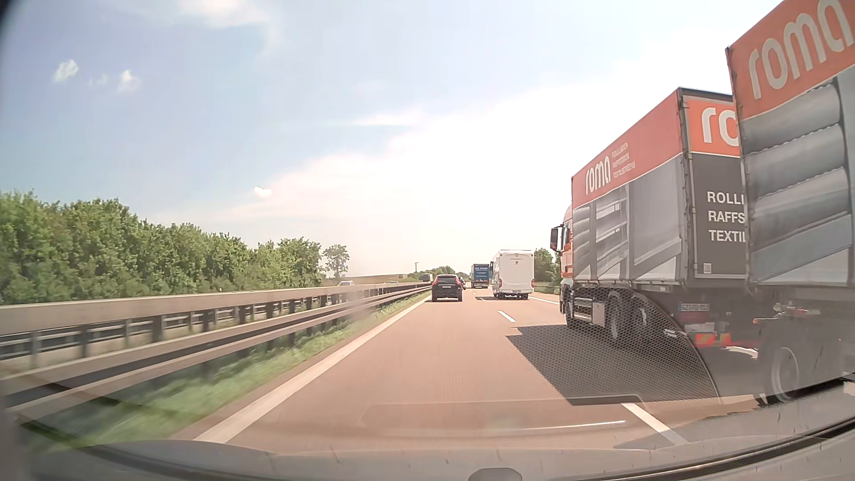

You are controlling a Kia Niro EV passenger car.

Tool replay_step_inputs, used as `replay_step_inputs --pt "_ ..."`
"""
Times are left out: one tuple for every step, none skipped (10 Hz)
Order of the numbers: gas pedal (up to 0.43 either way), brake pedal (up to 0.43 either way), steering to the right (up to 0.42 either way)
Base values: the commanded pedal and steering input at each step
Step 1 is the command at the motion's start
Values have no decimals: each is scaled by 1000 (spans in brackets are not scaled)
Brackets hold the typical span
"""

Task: Follow the waypoints while adhering to traffic rules and regulations

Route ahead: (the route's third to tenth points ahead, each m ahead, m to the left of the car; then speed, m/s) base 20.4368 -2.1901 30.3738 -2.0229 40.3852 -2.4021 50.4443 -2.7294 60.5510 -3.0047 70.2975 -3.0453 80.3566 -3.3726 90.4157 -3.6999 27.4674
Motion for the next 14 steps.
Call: replay_step_inputs --pt "378 0 0" --pt "378 0 0" --pt "370 0 0" --pt "331 0 0" --pt "299 0 -1" --pt "280 0 -2" --pt "268 0 -2" --pt "268 0 -2" --pt "268 0 -2" --pt "268 0 -1" --pt "268 0 0" --pt "268 0 0" --pt "268 0 -1" --pt "268 0 -1"
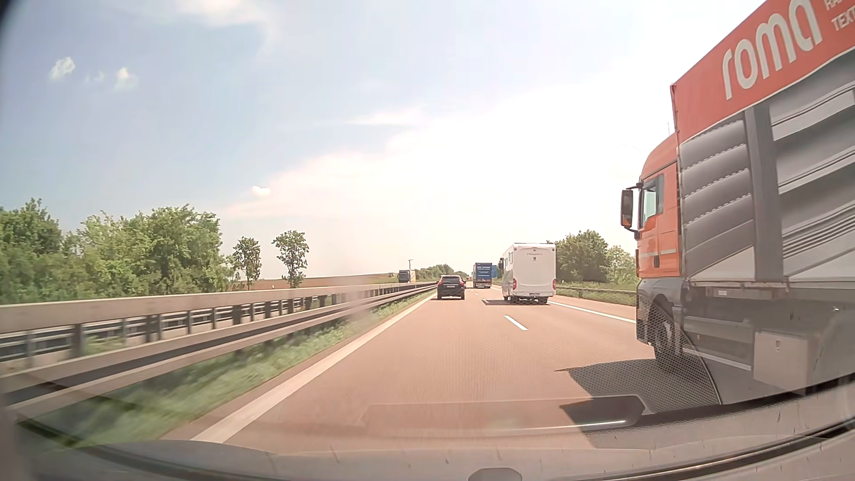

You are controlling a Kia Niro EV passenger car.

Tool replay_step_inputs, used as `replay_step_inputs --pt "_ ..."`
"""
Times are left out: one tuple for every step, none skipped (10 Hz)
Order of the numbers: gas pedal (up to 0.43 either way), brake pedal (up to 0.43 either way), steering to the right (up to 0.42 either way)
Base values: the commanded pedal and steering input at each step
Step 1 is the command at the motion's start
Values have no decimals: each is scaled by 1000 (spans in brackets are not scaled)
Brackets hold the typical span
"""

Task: Follow the waypoints while adhering to traffic rules and regulations

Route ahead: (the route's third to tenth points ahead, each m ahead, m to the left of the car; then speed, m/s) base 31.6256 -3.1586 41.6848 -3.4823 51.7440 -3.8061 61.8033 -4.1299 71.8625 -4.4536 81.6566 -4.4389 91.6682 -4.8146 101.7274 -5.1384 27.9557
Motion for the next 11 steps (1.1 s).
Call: replay_step_inputs --pt "287 0 -1" --pt "311 0 0" --pt "311 0 1" --pt "319 0 1" --pt "350 0 2" --pt "358 0 2" --pt "358 0 1" --pt "358 0 1" --pt "358 0 1" --pt "358 0 1" --pt "358 0 1"
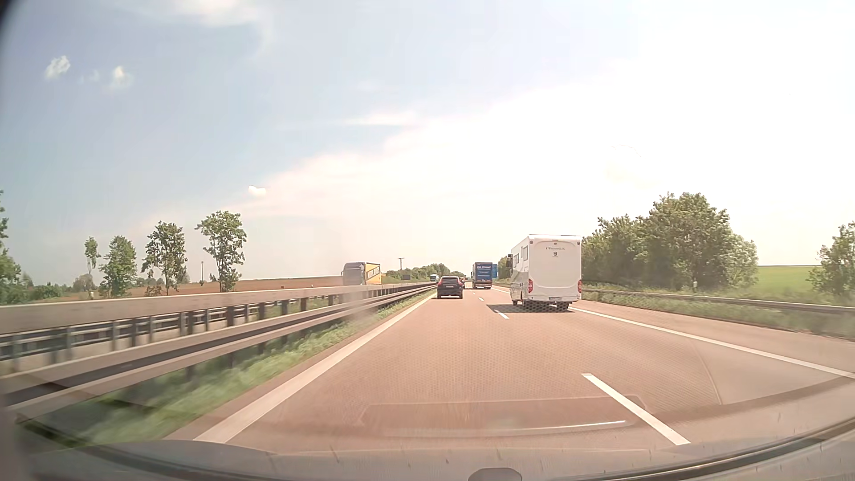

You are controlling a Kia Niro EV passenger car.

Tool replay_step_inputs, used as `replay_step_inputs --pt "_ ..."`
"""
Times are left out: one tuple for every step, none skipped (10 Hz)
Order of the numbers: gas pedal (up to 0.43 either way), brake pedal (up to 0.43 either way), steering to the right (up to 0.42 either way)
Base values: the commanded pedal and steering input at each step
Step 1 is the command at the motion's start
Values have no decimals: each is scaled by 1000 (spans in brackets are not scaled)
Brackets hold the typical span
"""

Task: Follow the waypoints while adhering to traffic rules and regulations

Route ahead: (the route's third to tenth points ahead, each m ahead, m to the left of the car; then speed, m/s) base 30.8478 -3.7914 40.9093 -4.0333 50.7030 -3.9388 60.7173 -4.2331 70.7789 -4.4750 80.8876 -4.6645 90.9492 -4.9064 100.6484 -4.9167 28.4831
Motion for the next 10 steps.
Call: replay_step_inputs --pt "358 0 1" --pt "358 0 1" --pt "358 0 1" --pt "358 0 1" --pt "350 0 1" --pt "331 0 0" --pt "319 0 0" --pt "319 0 0" --pt "319 0 0" --pt "319 0 0"
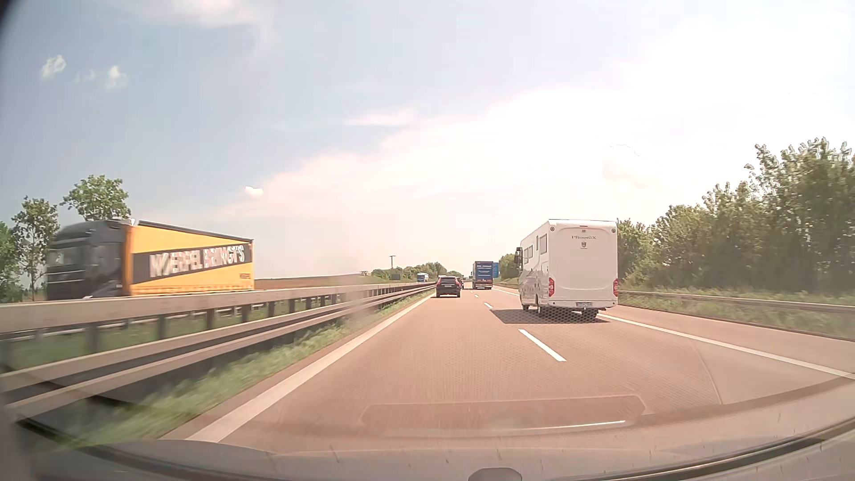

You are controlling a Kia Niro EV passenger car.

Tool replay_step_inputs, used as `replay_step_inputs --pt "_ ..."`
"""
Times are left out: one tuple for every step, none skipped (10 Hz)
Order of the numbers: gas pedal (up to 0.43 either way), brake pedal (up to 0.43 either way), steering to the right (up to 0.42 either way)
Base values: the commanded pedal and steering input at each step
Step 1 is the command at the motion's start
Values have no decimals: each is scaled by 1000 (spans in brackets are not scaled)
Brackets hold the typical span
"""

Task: Follow the waypoints while adhering to traffic rules and regulations

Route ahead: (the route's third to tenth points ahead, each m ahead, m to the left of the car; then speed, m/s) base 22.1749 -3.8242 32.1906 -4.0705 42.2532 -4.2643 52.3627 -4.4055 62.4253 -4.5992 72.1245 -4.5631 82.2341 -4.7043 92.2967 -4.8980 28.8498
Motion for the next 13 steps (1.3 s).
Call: replay_step_inputs --pt "319 0 1" --pt "319 0 0" --pt "319 0 0" --pt "319 0 0" --pt "319 0 -1" --pt "319 0 -2" --pt "331 0 -3" --pt "339 0 -2" --pt "339 0 -2" --pt "339 0 -2" --pt "339 0 -2" --pt "339 0 -2" --pt "339 0 -1"
